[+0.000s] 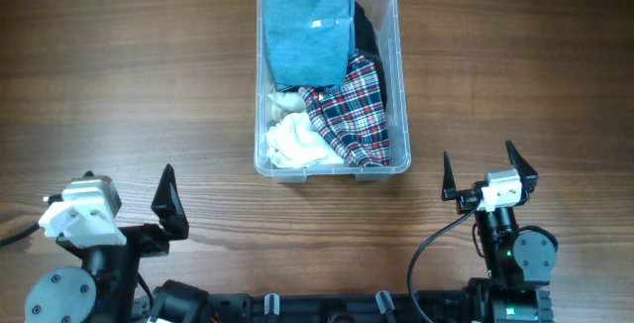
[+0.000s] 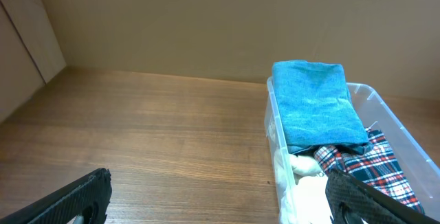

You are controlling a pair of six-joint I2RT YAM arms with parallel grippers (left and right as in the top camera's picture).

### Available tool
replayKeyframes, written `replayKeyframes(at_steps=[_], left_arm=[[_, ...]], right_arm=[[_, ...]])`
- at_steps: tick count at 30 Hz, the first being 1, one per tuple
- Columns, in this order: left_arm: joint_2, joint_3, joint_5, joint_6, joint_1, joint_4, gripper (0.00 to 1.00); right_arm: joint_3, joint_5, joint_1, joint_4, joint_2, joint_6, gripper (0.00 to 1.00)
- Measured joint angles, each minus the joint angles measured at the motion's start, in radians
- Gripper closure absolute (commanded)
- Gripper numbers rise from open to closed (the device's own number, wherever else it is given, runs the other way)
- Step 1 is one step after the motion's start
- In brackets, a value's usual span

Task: Pack container

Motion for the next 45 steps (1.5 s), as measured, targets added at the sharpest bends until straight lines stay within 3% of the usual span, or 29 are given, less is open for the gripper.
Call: replayKeyframes(at_steps=[5,10,14,18,21,24,28,31,35,45], left_arm=[[0.000,-0.003,0.000,-0.005,0.000,0.111,0.00],[0.002,-0.035,0.000,-0.022,0.000,0.425,0.00],[0.005,-0.180,0.001,-0.030,0.010,0.769,0.00],[0.017,-0.421,0.024,-0.138,0.131,1.144,0.00],[0.017,-0.552,0.081,-0.259,0.289,1.263,0.00],[0.014,-0.636,0.179,-0.289,0.410,1.281,0.00],[-0.021,-0.683,0.270,-0.128,0.479,1.281,0.00],[-0.078,-0.731,0.298,-0.002,0.483,1.264,0.00],[-0.173,-0.823,0.315,0.073,0.483,1.237,0.00],[-0.362,-0.963,0.323,0.119,0.450,1.106,0.00]], right_arm=[[0.000,0.000,0.000,0.000,0.000,0.000,0.00],[0.000,0.000,0.000,0.000,0.000,0.000,0.00],[0.000,0.000,0.000,0.000,0.000,0.000,0.00],[0.000,0.000,0.000,0.000,0.000,0.000,0.00],[0.000,0.000,0.000,0.000,0.000,0.000,0.00],[0.000,0.000,0.000,0.000,0.000,0.000,0.00],[0.000,0.000,0.000,0.000,0.000,0.000,0.00],[0.000,0.000,0.000,0.000,0.000,0.000,0.00],[0.000,0.000,0.000,0.000,0.000,0.000,0.00],[0.000,0.000,0.000,0.000,0.000,0.000,0.00]])
